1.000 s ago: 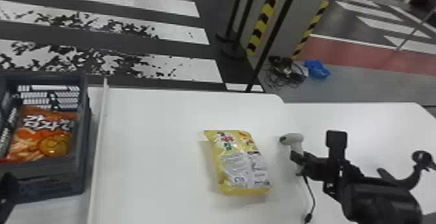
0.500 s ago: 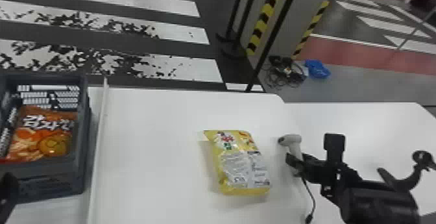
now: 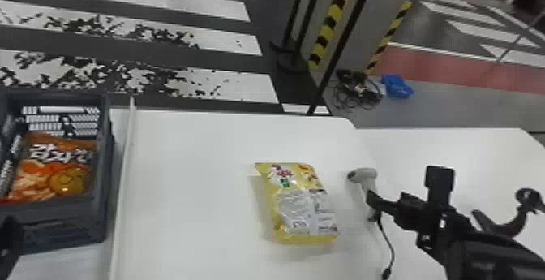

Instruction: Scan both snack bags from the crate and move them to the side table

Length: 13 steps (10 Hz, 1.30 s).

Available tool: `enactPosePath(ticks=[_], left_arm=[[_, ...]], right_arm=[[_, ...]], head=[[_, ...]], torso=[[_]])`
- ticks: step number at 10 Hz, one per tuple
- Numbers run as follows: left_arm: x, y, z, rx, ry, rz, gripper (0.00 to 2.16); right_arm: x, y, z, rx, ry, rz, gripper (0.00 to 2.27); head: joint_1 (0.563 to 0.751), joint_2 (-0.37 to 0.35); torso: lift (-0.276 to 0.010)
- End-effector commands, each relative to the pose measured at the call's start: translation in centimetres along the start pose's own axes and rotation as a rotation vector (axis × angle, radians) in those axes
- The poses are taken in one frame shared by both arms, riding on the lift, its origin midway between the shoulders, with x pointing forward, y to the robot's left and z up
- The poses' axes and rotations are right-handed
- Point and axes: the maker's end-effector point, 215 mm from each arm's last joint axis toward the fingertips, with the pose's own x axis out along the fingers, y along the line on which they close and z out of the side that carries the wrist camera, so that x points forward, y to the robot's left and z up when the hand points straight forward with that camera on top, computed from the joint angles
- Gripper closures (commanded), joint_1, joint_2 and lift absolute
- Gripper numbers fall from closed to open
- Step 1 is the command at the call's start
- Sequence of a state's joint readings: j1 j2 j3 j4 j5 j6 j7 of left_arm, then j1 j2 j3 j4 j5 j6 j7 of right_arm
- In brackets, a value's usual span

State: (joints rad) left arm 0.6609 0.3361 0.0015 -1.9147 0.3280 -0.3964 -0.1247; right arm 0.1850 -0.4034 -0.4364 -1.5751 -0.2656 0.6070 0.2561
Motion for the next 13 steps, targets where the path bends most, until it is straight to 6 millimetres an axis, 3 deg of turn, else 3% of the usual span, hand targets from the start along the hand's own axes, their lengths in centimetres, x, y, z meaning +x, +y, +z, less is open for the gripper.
enactPosePath(ticks=[1,4,6,9,13], left_arm=[[0.0,0.0,-0.1,0.0,0.002,0.001,0.07],[-0.1,0.1,-0.4,0.0,0.008,0.003,0.07],[-0.1,0.1,-0.4,-0.001,0.009,0.003,0.07],[-0.1,0.1,-0.4,0.0,0.008,0.002,0.07],[-0.1,0.1,-0.5,0.0,0.009,0.003,0.07]], right_arm=[[-2.0,1.0,-0.2,0.045,0.01,0.034,0.16],[-5.4,6.7,-1.4,0.211,0.101,0.255,0.16],[-6.6,10.0,-2.8,0.263,0.176,0.371,0.16],[-6.9,13.2,-4.3,0.298,0.247,0.485,0.16],[-5.3,15.6,-5.0,0.286,0.298,0.563,0.16]], head=[[0.695,-0.35],[0.695,-0.34],[0.695,-0.299],[0.695,-0.233],[0.695,-0.188]], torso=[[-0.099],[-0.099],[-0.099],[-0.099],[-0.099]])
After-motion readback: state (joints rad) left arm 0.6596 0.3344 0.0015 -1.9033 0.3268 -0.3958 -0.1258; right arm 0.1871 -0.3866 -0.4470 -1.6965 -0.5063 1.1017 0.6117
